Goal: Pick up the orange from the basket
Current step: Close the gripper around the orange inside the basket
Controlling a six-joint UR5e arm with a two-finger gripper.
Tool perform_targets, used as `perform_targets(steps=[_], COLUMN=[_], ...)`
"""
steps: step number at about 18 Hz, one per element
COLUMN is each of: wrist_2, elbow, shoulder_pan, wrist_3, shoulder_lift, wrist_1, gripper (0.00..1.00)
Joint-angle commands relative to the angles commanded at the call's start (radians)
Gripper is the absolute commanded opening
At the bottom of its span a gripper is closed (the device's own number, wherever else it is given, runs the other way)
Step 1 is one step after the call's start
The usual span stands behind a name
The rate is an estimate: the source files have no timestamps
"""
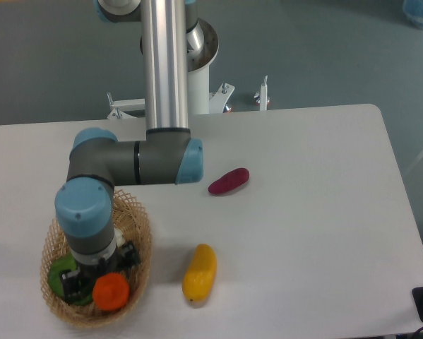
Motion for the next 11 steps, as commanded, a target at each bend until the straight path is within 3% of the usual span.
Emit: perform_targets(steps=[11], wrist_2=[0.012], elbow=[0.011], shoulder_pan=[-0.002], wrist_3=[0.002], shoulder_lift=[-0.028], wrist_1=[0.003], gripper=[1.00])
